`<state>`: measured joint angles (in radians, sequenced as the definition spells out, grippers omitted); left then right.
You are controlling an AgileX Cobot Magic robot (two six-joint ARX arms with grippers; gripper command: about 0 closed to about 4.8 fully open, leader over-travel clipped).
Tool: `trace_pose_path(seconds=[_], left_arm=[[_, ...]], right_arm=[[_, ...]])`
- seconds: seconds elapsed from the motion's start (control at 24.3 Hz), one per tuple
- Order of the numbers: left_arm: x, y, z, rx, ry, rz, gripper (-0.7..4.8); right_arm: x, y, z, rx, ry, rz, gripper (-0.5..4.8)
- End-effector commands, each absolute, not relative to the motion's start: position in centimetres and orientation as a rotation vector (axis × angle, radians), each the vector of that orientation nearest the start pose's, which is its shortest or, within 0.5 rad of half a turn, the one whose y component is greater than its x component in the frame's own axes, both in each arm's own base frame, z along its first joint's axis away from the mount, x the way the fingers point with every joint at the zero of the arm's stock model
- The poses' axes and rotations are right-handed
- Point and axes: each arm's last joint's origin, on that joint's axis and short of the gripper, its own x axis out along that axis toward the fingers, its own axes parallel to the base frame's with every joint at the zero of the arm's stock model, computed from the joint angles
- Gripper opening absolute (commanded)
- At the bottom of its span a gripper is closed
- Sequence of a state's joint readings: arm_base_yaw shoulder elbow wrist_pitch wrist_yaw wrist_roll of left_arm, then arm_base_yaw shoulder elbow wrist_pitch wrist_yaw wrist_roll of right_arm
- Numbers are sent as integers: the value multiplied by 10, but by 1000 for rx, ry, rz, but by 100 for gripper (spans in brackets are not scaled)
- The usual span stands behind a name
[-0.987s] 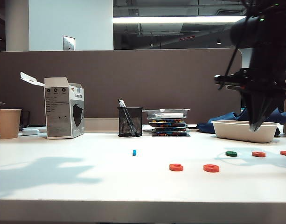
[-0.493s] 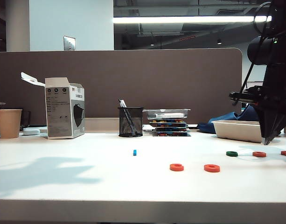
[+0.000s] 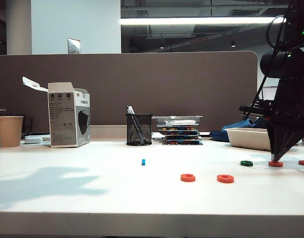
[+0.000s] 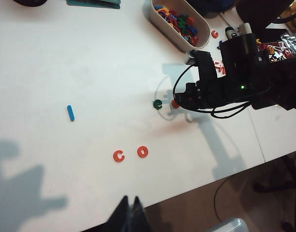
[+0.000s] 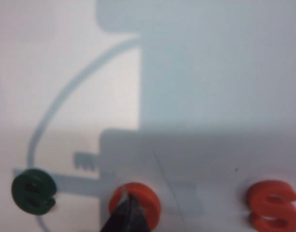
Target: Select the appropriate letters from the row of letter magnets placed on the table to arrange into the word "cool".
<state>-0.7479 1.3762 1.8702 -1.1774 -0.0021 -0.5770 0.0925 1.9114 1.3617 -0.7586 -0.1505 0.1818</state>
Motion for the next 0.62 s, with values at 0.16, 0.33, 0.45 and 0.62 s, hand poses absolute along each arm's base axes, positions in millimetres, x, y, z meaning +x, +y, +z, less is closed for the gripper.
trace_pose_path(seconds=[0.16,0.33,0.45,0.62], left_arm=[[169,-157,473,-282,810,-506,-5],[169,-157,473,-282,810,-507,-4],[169,-157,473,-282,810,-506,-4],[169,-157,473,-282,810,-506,-4]], right_arm=[[374,39,173,192,1353,88,-6],[369,38,167,187,1425,72,-6],[366,38,167,184,1461,67,-6],[364,38,167,169,1479,53,-6]])
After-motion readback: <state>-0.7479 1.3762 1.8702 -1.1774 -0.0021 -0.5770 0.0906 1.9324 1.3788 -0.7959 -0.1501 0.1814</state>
